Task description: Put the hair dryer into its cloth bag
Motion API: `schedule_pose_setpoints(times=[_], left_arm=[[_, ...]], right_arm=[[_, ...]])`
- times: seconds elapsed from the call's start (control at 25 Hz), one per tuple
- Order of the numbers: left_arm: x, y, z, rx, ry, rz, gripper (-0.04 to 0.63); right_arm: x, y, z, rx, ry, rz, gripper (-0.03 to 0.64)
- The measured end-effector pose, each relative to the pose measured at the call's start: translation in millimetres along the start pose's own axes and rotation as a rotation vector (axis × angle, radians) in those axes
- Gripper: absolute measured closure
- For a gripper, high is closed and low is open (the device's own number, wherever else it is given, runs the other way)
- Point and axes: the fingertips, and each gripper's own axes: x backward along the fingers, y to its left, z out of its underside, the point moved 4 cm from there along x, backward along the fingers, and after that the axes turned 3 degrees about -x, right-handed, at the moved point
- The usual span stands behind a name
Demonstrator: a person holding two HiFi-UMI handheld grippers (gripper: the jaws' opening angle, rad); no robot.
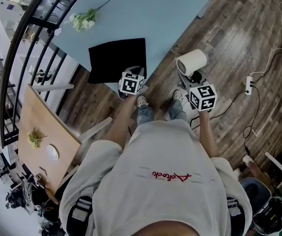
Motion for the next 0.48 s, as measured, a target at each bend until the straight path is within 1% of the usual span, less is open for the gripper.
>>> schedule_pose_setpoints(times=[0.2, 0.4, 0.48], left_arm=[[28.1, 6.4, -7.8, 0.045, -0.104, -0.024, 0.58], [55.4, 12.6, -15.1, 0.142, -0.232, -0.044, 0.58], [64.7, 14.0, -17.8, 0.167, -0.278, -0.053, 0.58]], right_arm=[[-9.5, 7.8, 0.6, 0.009, 0.01, -0.02, 0.426], [-23.0, 18.0, 1.6, 0.027, 0.031, -0.059, 0.426], [-30.6, 24.3, 2.1, 0.036, 0.045, -0.082, 0.426]])
